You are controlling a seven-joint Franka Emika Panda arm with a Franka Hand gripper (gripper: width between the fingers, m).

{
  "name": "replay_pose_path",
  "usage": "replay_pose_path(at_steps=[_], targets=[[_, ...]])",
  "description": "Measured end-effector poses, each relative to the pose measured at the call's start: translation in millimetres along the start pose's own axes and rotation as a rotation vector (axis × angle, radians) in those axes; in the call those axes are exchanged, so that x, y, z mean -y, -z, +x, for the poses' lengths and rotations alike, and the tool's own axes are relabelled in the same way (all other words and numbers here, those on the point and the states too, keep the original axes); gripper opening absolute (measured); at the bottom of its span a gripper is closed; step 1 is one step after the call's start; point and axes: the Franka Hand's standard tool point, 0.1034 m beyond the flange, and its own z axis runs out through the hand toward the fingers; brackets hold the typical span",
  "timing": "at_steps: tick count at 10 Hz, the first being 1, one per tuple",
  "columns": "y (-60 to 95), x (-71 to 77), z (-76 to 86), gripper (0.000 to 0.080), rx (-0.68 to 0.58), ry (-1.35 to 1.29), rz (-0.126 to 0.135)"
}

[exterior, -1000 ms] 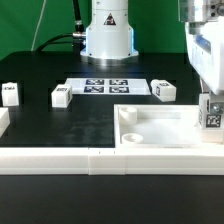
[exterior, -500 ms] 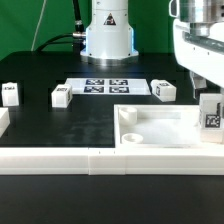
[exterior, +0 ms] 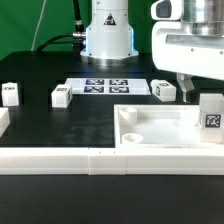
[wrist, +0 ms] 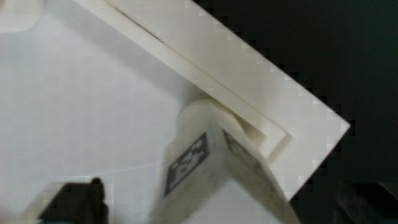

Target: Assemble one leg

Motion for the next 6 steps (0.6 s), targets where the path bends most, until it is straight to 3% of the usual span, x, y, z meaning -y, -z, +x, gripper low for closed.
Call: replay_pose_path(at_steps=[3,6], targets=[[-0.3,-0.8,0.4,0.0649,-0.014,0.308,-0.032],[-0.6,-3.0,4.4,0.0649,-0.012,0.52,-0.037]])
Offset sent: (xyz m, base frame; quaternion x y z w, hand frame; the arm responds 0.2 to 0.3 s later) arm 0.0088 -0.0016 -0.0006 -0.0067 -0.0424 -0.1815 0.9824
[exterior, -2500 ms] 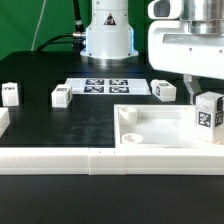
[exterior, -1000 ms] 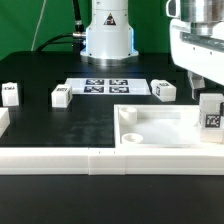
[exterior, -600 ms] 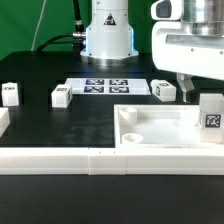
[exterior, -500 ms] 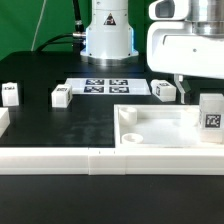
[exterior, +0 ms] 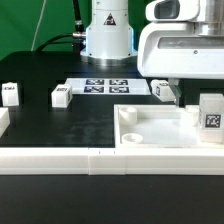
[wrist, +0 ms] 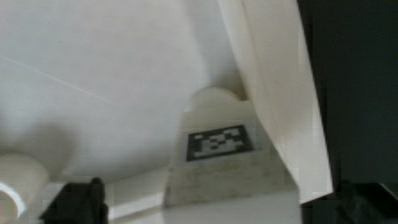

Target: Assemble one leg

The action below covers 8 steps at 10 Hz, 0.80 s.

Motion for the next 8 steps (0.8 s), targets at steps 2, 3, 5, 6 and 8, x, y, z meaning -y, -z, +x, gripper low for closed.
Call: replay_pose_path(at_steps=[2,3,5,6,8], targets=[[0.0,-0.1,0.0,0.0412,0.0,-0.001,0.0],[0.0,0.0,0.0,0.0412,0.0,-0.006,0.001],[-0.1,-0.1,0.0,0.0291,0.0,-0.03,0.001],[-0.1,-0.4,0.2,0.0291,0.001,-0.053,0.003],[-0.7,-0.6,0.0,0.0291,0.01,-0.342,0.027]])
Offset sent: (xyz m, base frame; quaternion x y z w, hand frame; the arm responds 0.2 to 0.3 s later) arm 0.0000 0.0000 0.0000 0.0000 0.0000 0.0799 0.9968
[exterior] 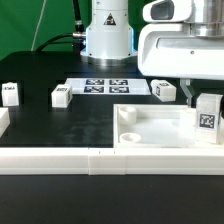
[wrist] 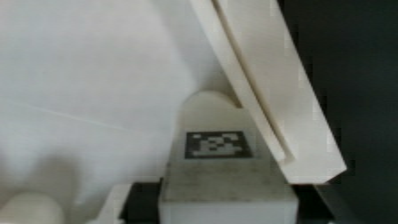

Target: Assemble one leg

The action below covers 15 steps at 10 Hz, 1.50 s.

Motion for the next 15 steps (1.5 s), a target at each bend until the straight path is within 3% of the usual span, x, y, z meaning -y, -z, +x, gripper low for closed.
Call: replay_pose_path(at_steps=[3,8,13,14,15], targets=[[-0.2,-1.2,2.7,0.0291,0.004,-0.306,0.032],[-0.8,4.3,-1.2,0.0291,0.004,-0.844,0.041],[-1.4,6.4,-2.1,0.0292,0.014,-1.17,0.048],[-1.4,6.3,-2.0,0.0292,0.012,-1.134,0.048],[-1.5,6.5,-2.2,0.0398,0.012,-1.1,0.048]])
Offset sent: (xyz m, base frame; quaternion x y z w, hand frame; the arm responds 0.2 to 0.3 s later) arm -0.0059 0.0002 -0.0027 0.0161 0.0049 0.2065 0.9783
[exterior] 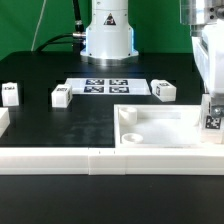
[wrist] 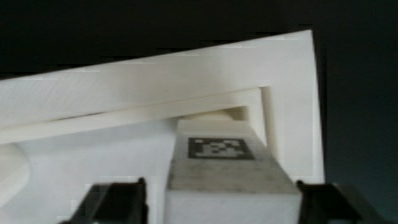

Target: Assemble one leg

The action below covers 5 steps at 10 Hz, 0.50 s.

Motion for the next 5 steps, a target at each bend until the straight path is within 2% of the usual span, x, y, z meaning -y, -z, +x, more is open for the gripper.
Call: replay_pose_path(at_steps=[1,2,5], targets=[[0.0,-0.3,-0.5,0.0547,0.0,0.017,-0.003],[-0.5,-2.6,-1.3,0.0618,0.001,0.125,-0.022],[0.8,-3.2,-2.4,0.0648,0.006,0.467,-0.039]])
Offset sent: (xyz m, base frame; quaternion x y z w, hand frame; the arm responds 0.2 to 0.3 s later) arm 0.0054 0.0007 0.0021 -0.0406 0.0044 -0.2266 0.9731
